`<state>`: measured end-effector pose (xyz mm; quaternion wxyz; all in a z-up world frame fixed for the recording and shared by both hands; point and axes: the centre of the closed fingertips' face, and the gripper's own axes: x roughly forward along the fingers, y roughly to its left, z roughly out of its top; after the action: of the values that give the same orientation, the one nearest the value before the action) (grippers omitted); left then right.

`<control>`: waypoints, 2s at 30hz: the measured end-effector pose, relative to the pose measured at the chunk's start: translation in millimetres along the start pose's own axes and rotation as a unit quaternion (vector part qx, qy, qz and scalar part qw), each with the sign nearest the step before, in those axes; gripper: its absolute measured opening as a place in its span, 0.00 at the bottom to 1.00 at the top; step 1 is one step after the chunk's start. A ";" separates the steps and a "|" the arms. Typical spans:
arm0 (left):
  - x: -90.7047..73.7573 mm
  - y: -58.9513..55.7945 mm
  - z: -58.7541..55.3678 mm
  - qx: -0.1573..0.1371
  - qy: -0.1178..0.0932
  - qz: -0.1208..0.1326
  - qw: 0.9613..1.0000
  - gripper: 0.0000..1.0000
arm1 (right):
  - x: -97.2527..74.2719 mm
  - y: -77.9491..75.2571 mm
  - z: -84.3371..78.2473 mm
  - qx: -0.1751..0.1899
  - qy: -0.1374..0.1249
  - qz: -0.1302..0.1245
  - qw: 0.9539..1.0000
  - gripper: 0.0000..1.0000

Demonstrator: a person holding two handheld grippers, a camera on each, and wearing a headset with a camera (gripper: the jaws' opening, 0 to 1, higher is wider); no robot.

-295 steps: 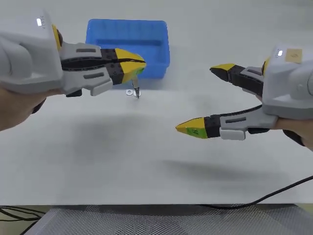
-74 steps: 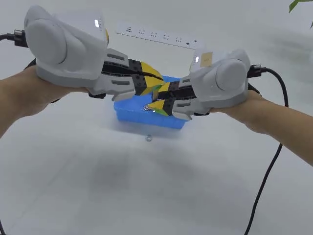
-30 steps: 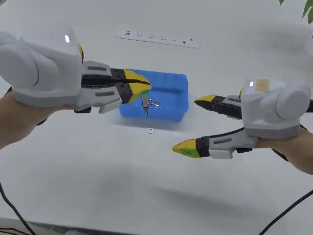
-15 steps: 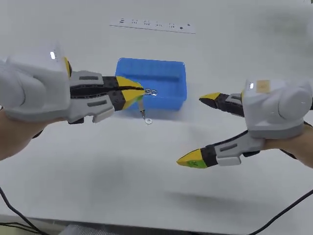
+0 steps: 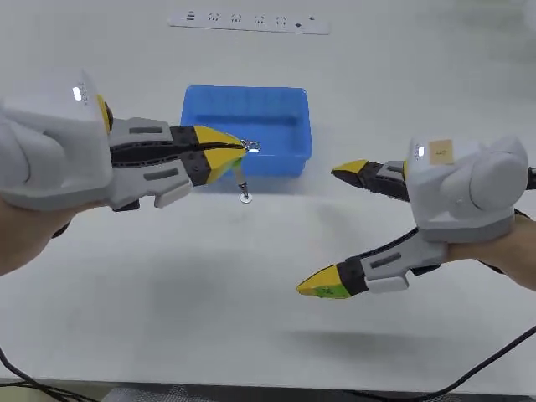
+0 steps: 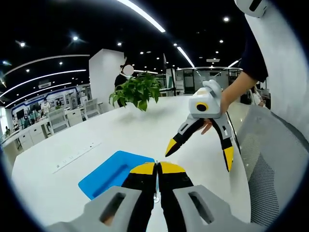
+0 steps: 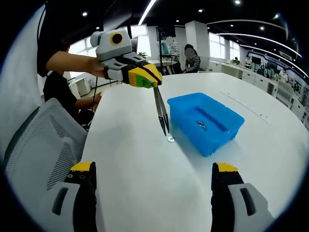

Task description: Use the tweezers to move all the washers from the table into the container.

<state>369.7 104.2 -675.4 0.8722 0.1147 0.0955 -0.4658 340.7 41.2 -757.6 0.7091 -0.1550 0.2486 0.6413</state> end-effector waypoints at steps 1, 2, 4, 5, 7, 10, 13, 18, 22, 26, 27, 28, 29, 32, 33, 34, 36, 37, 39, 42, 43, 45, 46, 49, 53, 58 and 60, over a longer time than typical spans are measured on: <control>0.4 0.3 -1.1 0.001 0.002 0.000 1.000 0.05 | 0.0 -0.7 -0.3 0.003 -0.001 -0.001 1.000 1.00; 0.4 0.4 -1.5 0.000 0.002 -0.001 1.000 0.05 | 0.1 -1.3 -0.8 0.004 0.000 -0.002 1.000 1.00; 1.1 1.4 -3.1 -0.002 0.004 0.000 1.000 0.05 | 0.4 -2.0 -1.6 0.007 0.000 -0.002 1.000 1.00; 1.6 1.9 -3.6 -0.003 0.004 -0.001 1.000 0.05 | 0.5 -1.9 -1.8 0.009 0.000 -0.002 1.000 1.00; 2.7 2.1 -4.5 -0.002 0.005 -0.003 1.000 0.05 | 0.8 -0.9 -1.5 0.011 -0.001 -0.002 1.000 1.00; 4.6 3.1 -5.2 -0.003 0.004 -0.004 1.000 0.05 | 1.7 0.2 -1.7 0.018 -0.002 0.001 1.000 1.00; 5.3 4.1 -5.3 -0.006 0.003 -0.004 1.000 0.05 | 2.6 0.6 -1.6 0.020 -0.003 0.002 1.000 0.99; 7.7 4.1 -7.4 -0.002 0.005 -0.006 1.000 0.05 | 3.0 -0.8 -1.1 0.025 -0.007 -0.001 1.000 0.99; 9.4 4.6 -10.1 0.001 0.009 -0.007 1.000 0.05 | 2.3 -2.2 -2.2 0.026 -0.006 -0.002 1.000 0.97; 10.9 1.3 -12.9 0.006 0.014 -0.013 1.000 0.05 | 1.2 -5.1 -2.3 0.029 -0.009 -0.008 1.000 0.97; 11.0 1.3 -11.4 0.002 0.010 -0.013 1.000 0.05 | 1.1 -5.4 -2.3 0.030 -0.009 -0.008 0.999 0.96; 11.0 1.6 -11.8 0.005 0.011 -0.012 1.000 0.05 | 1.0 -5.5 -2.1 0.029 -0.010 -0.009 0.999 0.96; 11.5 1.4 -11.8 0.009 0.012 -0.012 1.000 0.05 | 1.1 -5.4 -2.0 0.029 -0.010 -0.009 0.999 0.96; 11.6 0.4 -11.8 0.012 0.013 -0.013 1.000 0.05 | 1.9 -4.0 -1.9 0.031 -0.012 -0.007 0.999 0.96; 11.5 0.0 -11.8 0.012 0.013 -0.014 1.000 0.05 | 2.3 -3.5 -2.2 0.032 -0.012 -0.006 0.999 0.95; 11.2 -0.2 -12.0 0.013 0.013 -0.014 1.000 0.05 | 2.7 -2.8 -2.5 0.032 -0.011 -0.006 0.999 0.95; 10.9 -0.1 -11.8 0.014 0.013 -0.013 1.000 0.05 | 3.3 -2.2 -3.3 0.033 -0.011 -0.004 0.999 0.95; 10.5 -0.2 -11.5 0.013 0.012 -0.013 1.000 0.05 | 3.5 -1.7 -3.5 0.033 -0.011 -0.004 0.999 0.95; 9.9 1.1 -12.1 0.017 0.014 -0.010 1.000 0.05 | 3.6 -0.7 -4.2 0.032 -0.010 -0.002 0.999 0.95; 9.5 1.4 -12.6 0.013 0.013 -0.010 1.000 0.05 | 3.4 0.1 -4.7 0.035 -0.010 -0.001 0.999 0.94; 9.6 1.3 -13.4 0.014 0.015 -0.010 1.000 0.05 | 3.3 0.3 -5.0 0.035 -0.010 -0.002 0.999 0.94; 9.8 0.3 -13.5 0.009 0.013 -0.012 1.000 0.05 | 3.1 -0.1 -5.7 0.035 -0.008 -0.002 0.999 0.94; 9.3 0.7 -13.9 0.010 0.013 -0.012 1.000 0.05 | 3.0 -0.3 -5.6 0.036 -0.008 -0.003 0.999 0.94; 9.3 2.5 -14.0 0.004 0.013 -0.010 1.000 0.05 | 3.0 -0.7 -5.0 0.039 -0.010 -0.004 0.999 0.93; 9.5 4.6 -14.3 -0.022 0.017 -0.015 0.999 0.05 | 4.6 -0.5 -2.7 0.040 -0.014 -0.003 0.999 0.93; 11.7 1.5 -13.5 -0.025 0.022 -0.036 0.999 0.05 | 12.2 2.2 4.7 0.032 -0.016 0.012 0.999 0.93; 12.5 5.3 -14.4 -0.036 0.024 -0.037 0.998 0.05 | 15.8 2.1 8.1 0.030 -0.015 0.018 0.999 0.91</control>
<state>380.1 101.3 -692.0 0.8552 0.0907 0.1370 -0.4915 340.8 59.0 -759.4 0.7055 -0.1192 0.2596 0.6486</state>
